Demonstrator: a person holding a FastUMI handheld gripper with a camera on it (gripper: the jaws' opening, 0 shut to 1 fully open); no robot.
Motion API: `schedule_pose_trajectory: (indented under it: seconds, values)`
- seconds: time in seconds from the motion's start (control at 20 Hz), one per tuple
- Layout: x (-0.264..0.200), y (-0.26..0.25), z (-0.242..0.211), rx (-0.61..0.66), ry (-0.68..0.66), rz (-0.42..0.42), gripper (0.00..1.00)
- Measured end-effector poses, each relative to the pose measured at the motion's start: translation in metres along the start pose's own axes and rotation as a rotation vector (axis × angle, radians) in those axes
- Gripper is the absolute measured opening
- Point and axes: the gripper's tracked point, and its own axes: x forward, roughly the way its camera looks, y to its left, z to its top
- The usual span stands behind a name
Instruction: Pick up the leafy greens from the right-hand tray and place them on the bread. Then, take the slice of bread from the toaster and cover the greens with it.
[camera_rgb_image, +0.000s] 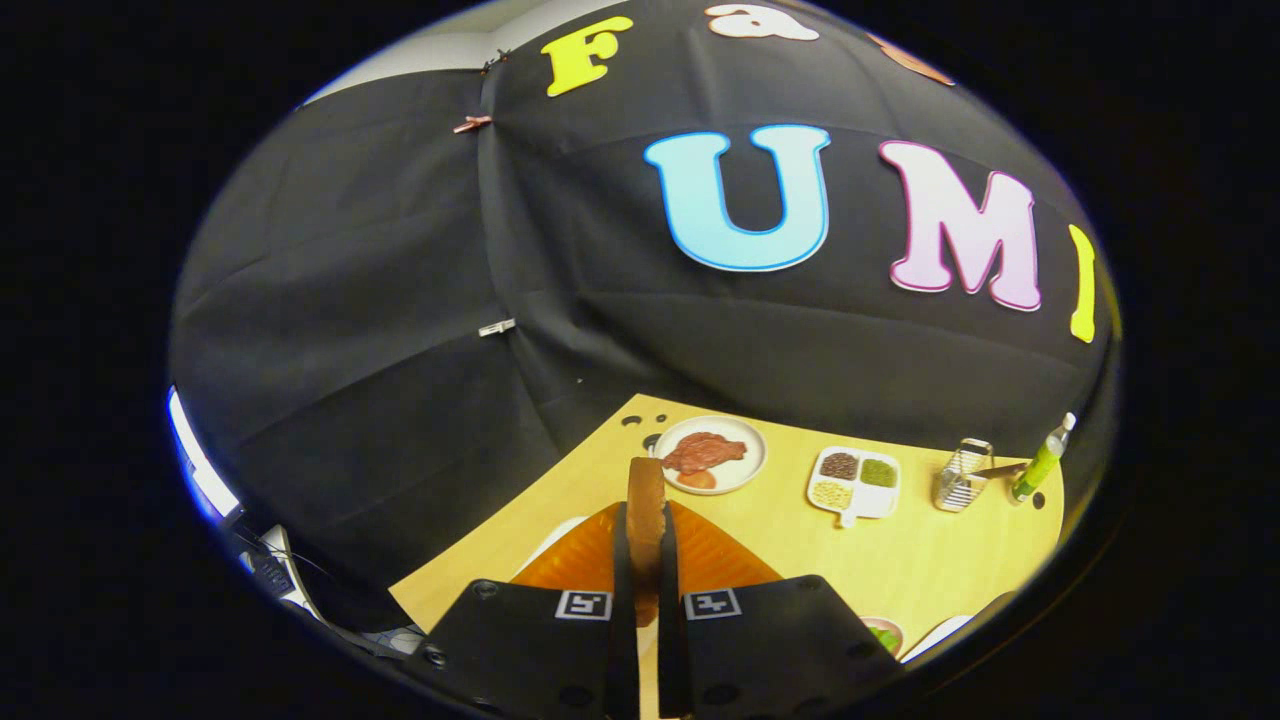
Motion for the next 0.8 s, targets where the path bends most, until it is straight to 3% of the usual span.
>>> schedule_pose_trajectory:
  seconds: [0.45,0.8]
  values:
    - [-0.043,-0.116,-0.059,0.138,0.059,-0.122,0.12]
    - [-0.054,-0.154,-0.124,0.268,0.154,-0.107,0.12]
